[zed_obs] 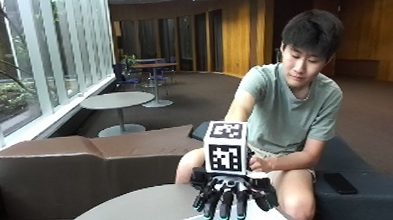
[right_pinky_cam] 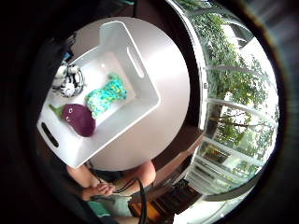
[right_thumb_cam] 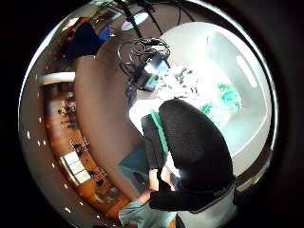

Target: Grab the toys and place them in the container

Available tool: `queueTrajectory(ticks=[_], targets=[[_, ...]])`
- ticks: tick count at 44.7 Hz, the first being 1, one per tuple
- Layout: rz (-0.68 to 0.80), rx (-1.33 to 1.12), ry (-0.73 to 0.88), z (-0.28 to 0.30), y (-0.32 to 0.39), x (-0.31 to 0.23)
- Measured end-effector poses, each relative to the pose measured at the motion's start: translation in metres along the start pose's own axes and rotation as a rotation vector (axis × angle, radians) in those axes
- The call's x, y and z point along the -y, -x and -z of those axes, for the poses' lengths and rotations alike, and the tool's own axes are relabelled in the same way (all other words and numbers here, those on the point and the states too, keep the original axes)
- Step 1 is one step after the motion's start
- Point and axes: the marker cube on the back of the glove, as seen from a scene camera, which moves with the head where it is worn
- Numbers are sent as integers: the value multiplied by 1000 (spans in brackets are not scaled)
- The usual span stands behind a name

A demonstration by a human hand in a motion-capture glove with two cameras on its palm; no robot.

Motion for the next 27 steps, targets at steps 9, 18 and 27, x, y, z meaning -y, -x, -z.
queueTrajectory(ticks=[9,18,27], targets=[[53,36,-148,12,0,-21],[69,88,-170,18,9,-33],[81,82,-168,11,10,-27]])
